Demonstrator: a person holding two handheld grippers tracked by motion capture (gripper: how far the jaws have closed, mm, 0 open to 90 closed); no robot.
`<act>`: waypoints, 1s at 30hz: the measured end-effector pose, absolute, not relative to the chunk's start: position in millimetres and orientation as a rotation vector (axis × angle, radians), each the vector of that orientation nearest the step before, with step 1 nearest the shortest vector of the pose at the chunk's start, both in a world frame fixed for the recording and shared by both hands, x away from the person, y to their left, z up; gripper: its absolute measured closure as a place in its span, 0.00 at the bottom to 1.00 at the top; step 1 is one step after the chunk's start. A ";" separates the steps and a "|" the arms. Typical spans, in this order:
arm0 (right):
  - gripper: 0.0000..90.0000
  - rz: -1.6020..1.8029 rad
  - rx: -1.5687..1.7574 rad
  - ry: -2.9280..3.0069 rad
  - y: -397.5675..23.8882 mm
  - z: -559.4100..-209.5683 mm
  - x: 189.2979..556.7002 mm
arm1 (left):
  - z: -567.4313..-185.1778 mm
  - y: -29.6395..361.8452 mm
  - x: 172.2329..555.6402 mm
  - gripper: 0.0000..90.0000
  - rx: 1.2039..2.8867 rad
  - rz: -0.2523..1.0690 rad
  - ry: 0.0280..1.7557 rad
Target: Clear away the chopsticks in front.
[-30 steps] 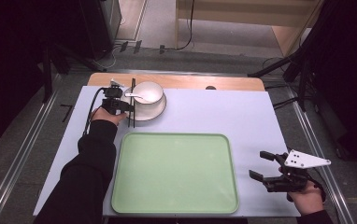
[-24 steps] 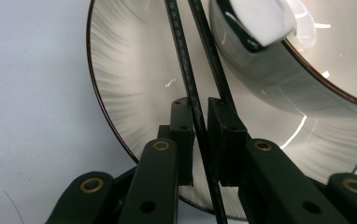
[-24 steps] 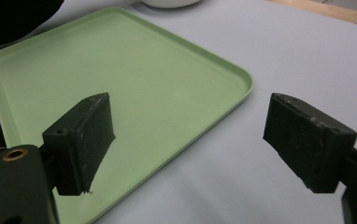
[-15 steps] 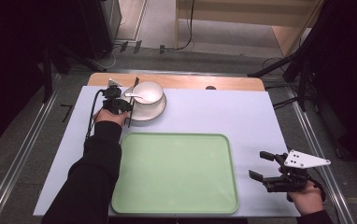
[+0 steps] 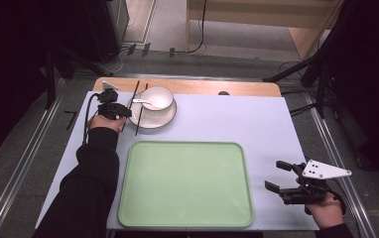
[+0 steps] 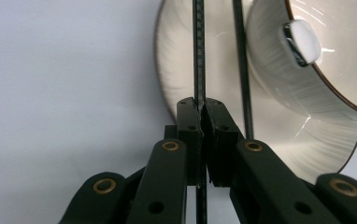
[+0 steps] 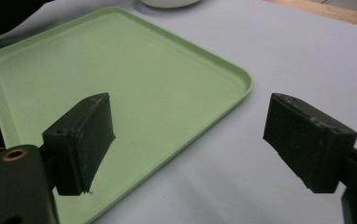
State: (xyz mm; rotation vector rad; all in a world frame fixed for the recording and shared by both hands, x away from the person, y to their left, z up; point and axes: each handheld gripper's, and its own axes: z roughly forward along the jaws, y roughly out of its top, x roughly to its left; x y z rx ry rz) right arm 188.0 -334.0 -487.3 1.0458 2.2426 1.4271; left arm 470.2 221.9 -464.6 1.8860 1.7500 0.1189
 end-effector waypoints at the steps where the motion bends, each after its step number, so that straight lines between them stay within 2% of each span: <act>1: 0.18 1.426 1.044 2.243 -333.9 -487.2 187.9 | -463.0 225.5 469.2 0.96 1.882 0.122 1.749; 5: 0.18 1.425 1.046 2.240 -333.6 -487.0 188.0 | -448.5 241.8 462.9 0.96 1.847 0.110 1.733; 8: 0.18 1.424 1.046 2.240 -333.2 -487.0 187.9 | -434.3 245.6 449.9 0.96 1.857 0.162 1.683; 14: 0.18 1.426 1.048 2.237 -333.3 -486.9 188.1 | -426.0 244.1 407.4 0.96 1.873 0.132 1.567; 22: 0.18 1.424 1.031 2.247 -330.4 -486.4 190.3 | -431.5 239.1 363.8 0.96 1.896 0.038 1.486; 30: 0.18 1.425 1.019 2.258 -328.0 -486.6 193.9 | -434.1 235.9 335.4 0.96 1.882 0.039 1.460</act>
